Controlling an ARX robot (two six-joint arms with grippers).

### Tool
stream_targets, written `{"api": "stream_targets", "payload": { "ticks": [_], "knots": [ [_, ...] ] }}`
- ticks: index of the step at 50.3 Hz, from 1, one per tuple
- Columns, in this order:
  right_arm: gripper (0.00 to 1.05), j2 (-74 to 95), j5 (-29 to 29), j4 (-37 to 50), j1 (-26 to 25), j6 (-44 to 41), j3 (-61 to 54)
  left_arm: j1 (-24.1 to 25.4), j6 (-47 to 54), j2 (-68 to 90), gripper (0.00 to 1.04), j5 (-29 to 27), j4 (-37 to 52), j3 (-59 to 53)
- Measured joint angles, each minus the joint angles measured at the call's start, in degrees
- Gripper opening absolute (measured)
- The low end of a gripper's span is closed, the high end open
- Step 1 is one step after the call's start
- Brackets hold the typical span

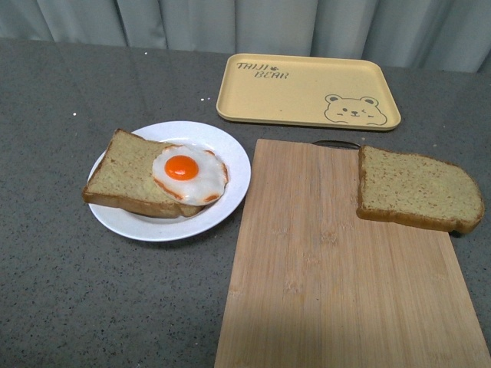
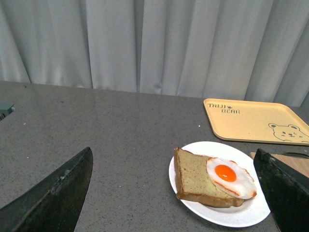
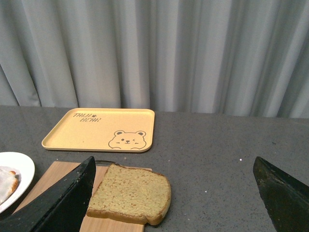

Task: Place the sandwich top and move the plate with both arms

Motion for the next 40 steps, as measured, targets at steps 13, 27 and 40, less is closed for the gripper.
{"api": "stream_targets", "payload": {
  "ticks": [13,27,40],
  "knots": [
    [0.95,0.0,0.0,0.0,0.0,0.0,0.0,0.0,0.0,0.0,0.98,0.0,0.0,0.0],
    [0.95,0.0,0.0,0.0,0.0,0.0,0.0,0.0,0.0,0.0,0.98,0.0,0.0,0.0],
    [0.95,13.1,23.0,9.1,2.7,-12.4,0.8,0.0,0.0,0.0,0.98,0.0,0.0,0.0]
  ]
}}
